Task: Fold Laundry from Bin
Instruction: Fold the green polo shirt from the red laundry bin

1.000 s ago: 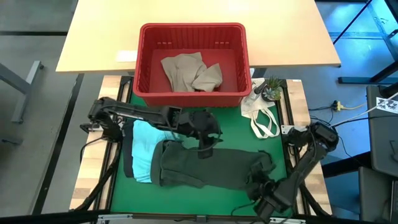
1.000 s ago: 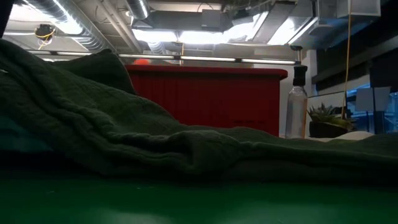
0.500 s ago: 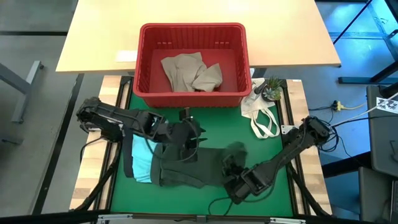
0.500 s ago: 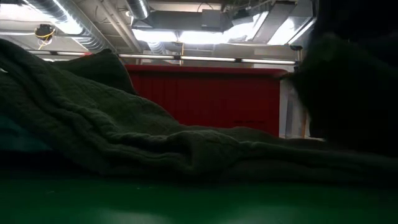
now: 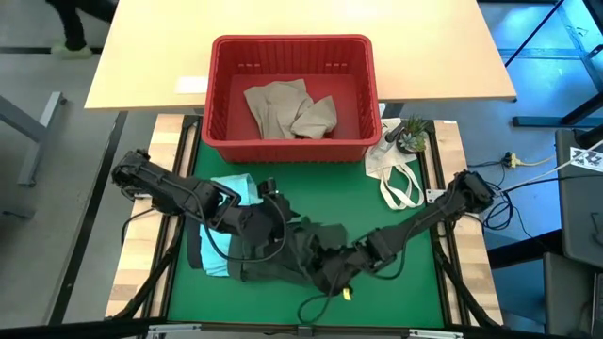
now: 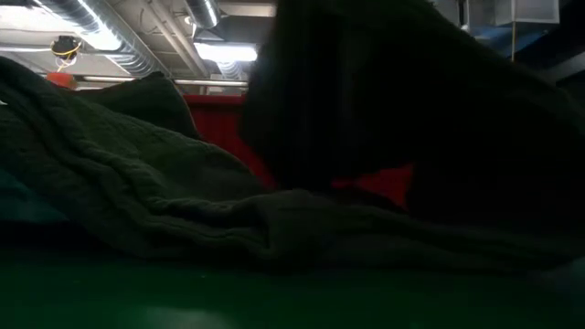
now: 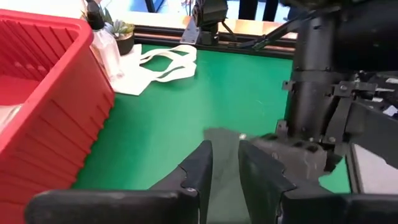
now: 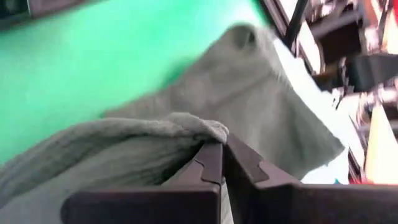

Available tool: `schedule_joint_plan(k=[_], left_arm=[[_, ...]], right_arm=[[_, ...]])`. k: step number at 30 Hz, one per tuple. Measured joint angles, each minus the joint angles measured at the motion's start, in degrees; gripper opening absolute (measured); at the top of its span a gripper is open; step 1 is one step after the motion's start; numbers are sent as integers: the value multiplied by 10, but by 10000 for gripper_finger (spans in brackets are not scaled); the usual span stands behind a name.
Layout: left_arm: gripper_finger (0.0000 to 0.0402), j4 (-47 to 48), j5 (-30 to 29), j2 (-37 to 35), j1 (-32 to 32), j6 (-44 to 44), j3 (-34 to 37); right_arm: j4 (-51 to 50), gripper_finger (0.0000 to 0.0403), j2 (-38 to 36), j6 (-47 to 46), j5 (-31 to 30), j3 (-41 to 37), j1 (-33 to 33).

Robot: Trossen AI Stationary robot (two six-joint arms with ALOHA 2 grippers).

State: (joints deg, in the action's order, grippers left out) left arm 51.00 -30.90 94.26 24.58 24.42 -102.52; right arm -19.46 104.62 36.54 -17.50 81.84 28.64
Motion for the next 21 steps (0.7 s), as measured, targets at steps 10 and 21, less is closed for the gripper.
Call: schedule_joint_plan(k=[10,21], left_arm=[[50,-3,0,0,33,38,0],[39,-8,-1,0,56,70,0]], right_arm=[[183,5,28,87,91,0,-42],[352,5,103,104,122,0,-79]])
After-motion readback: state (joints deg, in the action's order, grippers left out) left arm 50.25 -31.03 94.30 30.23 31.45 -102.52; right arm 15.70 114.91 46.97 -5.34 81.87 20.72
